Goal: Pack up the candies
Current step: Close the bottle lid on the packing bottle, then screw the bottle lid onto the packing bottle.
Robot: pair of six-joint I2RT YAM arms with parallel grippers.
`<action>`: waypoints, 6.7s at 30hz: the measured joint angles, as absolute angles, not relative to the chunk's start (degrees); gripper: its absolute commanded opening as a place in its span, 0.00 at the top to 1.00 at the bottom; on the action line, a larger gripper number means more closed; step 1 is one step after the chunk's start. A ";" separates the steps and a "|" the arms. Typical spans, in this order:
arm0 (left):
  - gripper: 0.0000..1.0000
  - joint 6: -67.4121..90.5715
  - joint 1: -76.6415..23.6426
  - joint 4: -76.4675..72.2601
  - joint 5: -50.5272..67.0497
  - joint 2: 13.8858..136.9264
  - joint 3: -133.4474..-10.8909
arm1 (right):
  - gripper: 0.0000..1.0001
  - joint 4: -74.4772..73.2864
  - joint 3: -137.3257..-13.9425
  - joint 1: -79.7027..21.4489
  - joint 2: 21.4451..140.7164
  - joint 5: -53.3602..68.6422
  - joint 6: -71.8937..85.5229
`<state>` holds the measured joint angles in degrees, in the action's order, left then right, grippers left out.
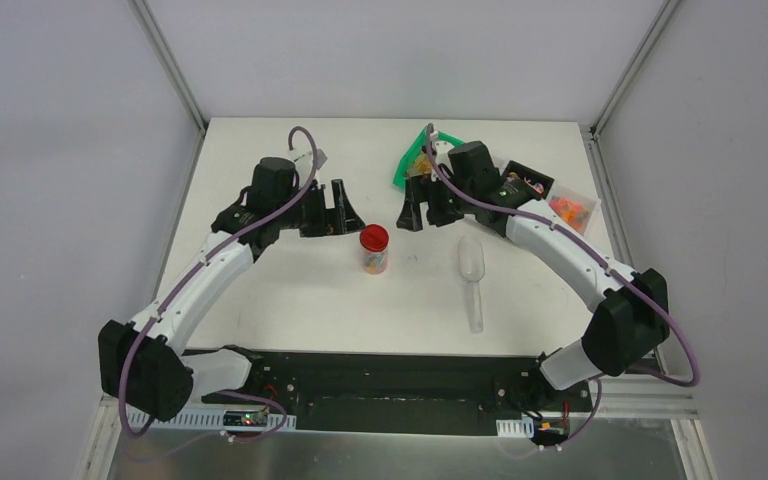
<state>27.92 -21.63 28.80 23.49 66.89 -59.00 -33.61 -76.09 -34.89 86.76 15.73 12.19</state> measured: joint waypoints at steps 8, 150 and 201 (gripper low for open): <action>0.30 27.68 -21.52 24.62 26.52 73.60 -59.13 | 0.25 -25.85 -72.84 -33.19 86.06 19.25 16.49; 0.29 15.55 -36.80 31.18 3.09 85.80 -67.94 | 0.26 78.02 -32.23 -43.57 112.51 24.56 -16.99; 0.61 -31.66 -35.05 42.46 23.49 92.77 -75.50 | 0.44 79.46 -38.70 -36.56 117.43 49.04 -13.41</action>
